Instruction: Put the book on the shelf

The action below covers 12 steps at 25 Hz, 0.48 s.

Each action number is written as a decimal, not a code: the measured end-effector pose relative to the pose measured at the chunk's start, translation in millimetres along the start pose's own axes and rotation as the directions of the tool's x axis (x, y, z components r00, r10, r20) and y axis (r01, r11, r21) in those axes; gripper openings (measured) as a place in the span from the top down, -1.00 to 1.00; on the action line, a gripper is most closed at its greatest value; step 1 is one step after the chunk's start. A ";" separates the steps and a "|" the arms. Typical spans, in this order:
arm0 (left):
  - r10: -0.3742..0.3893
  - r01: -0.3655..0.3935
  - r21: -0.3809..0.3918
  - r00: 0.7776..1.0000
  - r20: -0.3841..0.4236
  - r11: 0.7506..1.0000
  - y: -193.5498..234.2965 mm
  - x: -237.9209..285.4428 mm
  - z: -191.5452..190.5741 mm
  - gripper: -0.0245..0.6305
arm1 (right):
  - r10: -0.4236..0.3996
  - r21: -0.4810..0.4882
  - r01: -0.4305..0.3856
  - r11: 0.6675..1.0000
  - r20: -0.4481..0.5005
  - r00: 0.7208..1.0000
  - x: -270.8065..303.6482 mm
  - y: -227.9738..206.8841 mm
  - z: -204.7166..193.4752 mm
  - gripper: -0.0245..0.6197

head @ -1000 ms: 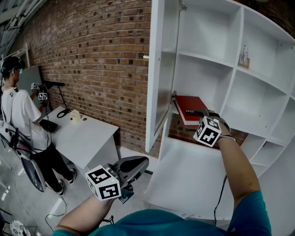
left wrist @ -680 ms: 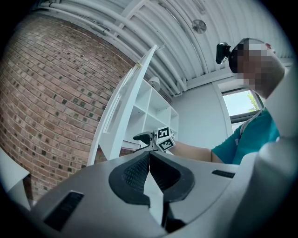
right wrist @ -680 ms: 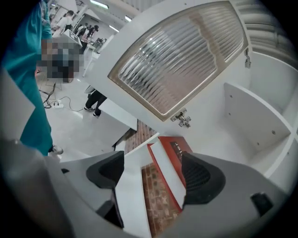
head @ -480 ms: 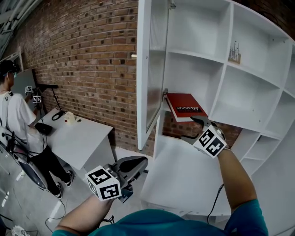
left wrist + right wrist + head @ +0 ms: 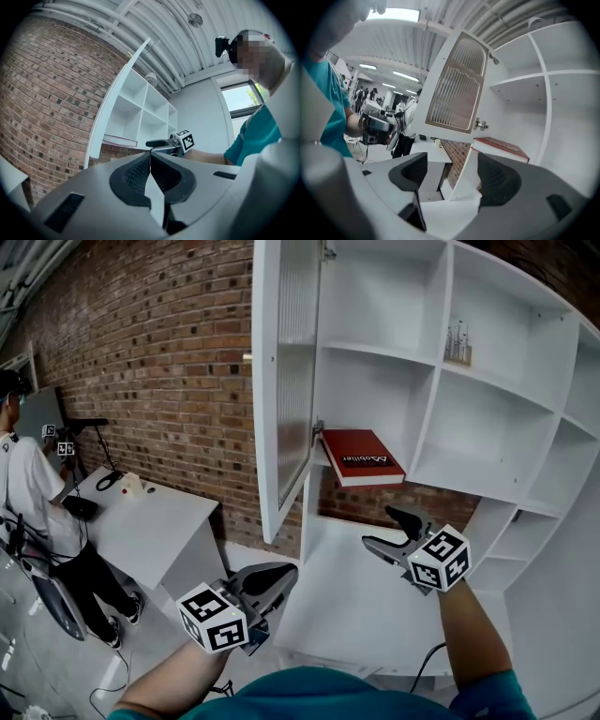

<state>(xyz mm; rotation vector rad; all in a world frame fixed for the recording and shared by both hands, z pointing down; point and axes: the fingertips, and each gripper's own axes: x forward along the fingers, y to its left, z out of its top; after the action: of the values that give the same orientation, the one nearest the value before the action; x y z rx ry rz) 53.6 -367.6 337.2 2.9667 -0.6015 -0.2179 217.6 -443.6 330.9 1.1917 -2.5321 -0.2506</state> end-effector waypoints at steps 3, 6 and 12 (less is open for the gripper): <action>0.009 -0.009 0.010 1.000 0.007 1.000 -0.9 2.3 -0.3 0.87 | 0.011 0.068 -0.014 0.998 0.041 0.999 -15.6 10.5 -10.6 -0.15; 0.023 -0.023 0.015 1.000 0.013 1.000 -1.3 2.4 -2.1 0.87 | 0.018 0.123 -0.027 0.992 0.077 0.997 -28.8 23.2 -22.4 -0.15; 0.053 -0.053 0.005 0.998 0.017 0.999 0.2 0.6 -8.8 0.87 | 0.035 0.263 -0.073 0.962 0.150 0.988 -45.4 38.6 -35.4 -0.12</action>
<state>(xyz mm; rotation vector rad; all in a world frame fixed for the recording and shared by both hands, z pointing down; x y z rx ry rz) 55.6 -367.3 345.8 2.9528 -0.6833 -0.2366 230.1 -384.7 365.3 1.2368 -2.7898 0.0225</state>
